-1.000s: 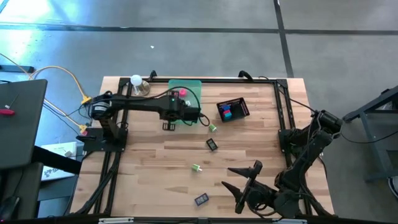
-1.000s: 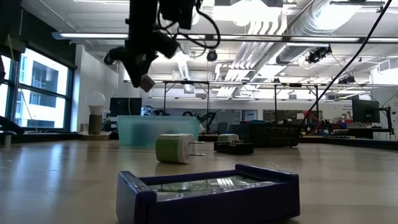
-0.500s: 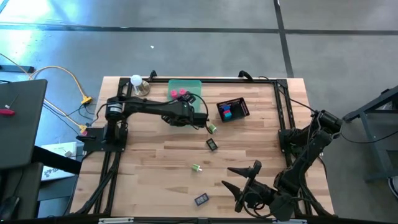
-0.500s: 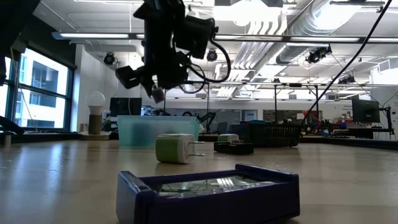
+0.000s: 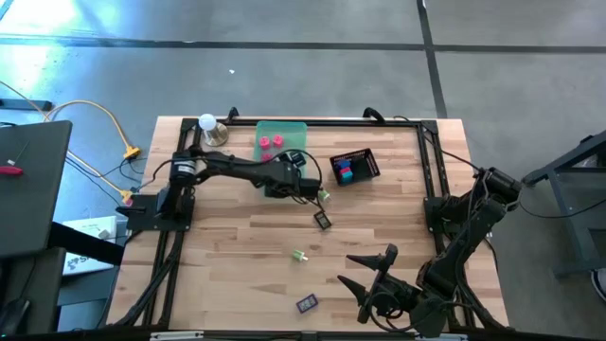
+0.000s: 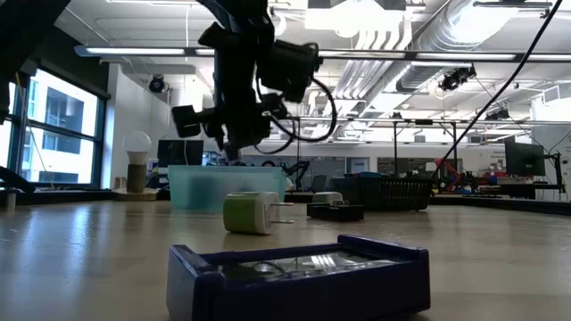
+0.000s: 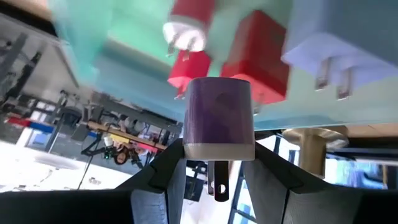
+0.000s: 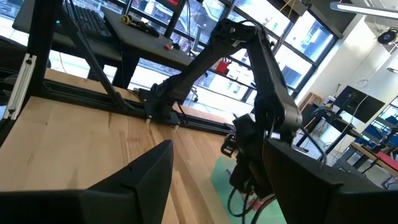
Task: Pick & Place Office items
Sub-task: Put the purple charger adapter into the green bin
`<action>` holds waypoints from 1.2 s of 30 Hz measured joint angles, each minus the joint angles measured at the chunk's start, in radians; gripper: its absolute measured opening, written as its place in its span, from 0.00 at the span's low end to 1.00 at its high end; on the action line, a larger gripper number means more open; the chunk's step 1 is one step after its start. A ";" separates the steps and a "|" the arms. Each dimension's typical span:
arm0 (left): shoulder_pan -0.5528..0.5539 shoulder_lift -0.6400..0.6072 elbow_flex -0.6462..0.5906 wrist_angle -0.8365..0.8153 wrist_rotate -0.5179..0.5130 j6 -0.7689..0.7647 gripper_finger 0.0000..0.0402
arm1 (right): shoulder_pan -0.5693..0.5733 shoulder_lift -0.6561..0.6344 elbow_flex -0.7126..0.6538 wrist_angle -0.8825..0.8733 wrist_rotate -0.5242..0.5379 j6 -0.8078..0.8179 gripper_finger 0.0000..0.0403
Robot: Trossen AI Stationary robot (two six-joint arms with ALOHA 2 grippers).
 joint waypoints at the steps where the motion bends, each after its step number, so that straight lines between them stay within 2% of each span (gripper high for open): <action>1: 0.000 0.008 0.000 -0.005 0.003 0.000 0.31 | 0.000 0.000 0.000 -0.001 0.000 0.001 0.58; 6: -0.001 0.043 0.000 0.007 0.003 -0.001 0.31 | 0.000 0.000 0.000 -0.034 0.003 0.026 0.58; 22: -0.001 0.044 0.000 0.039 0.030 0.016 0.31 | 0.000 0.000 0.000 -0.036 0.003 0.026 0.58; 29: 0.006 0.044 0.000 0.039 -0.047 0.036 0.31 | 0.000 0.000 0.000 -0.036 0.003 0.026 0.58; 36: 0.055 0.044 0.000 0.046 -0.030 0.065 0.31 | 0.000 0.000 0.000 -0.036 0.003 0.026 0.58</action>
